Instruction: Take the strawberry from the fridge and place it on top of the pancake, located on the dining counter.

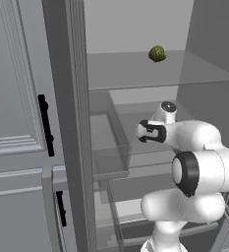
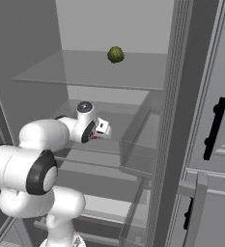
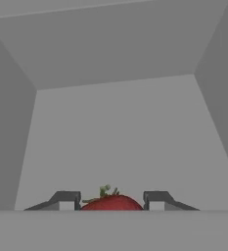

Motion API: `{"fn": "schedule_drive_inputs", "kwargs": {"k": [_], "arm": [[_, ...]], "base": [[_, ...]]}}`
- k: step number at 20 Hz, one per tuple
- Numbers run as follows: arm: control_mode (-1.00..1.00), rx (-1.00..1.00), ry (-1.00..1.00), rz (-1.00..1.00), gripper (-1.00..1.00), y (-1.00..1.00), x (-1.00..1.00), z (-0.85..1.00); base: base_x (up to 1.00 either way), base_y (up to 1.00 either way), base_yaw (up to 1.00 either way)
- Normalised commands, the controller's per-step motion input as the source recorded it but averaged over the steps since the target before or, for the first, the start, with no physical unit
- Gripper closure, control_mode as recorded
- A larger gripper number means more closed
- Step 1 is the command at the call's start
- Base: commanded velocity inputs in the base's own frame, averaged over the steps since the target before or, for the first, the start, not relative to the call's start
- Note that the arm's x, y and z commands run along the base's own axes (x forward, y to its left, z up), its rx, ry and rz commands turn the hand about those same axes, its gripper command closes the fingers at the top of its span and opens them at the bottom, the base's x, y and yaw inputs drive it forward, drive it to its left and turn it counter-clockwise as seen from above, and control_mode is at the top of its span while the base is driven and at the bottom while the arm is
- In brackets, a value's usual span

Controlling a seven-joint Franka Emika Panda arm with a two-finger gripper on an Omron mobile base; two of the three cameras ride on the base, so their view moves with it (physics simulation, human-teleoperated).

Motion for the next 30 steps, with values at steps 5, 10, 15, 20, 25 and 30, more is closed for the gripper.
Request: {"fn": "schedule_drive_inputs", "kwargs": {"k": [5, 10, 15, 20, 25, 30], "arm": [[-1.0, 0.0, -0.11, 0.0, 1.0, 0.0, -0.97, 0.76], [-1.0, 0.0, -0.07, 0.0, 1.0, 0.0, -1.0, 0.98], [-1.0, 0.0, -0.03, 0.0, 1.0, 0.0, -1.0, 1.0], [-1.0, 0.0, -0.05, 0.0, 1.0, 0.16, -0.85, 1.0], [-1.0, 0.0, -0.07, 0.0, 1.0, 0.43, -0.52, 0.93], [-1.0, 0.0, -0.05, 0.0, 1.0, 0.28, -0.46, 0.59]], "base": [[0.0, 0.0, 0.0], [0.0, 0.0, 0.0], [0.0, 0.0, 0.0], [0.0, 0.0, 0.0], [0.0, 0.0, 0.0], [0.0, 0.0, 0.0]]}}
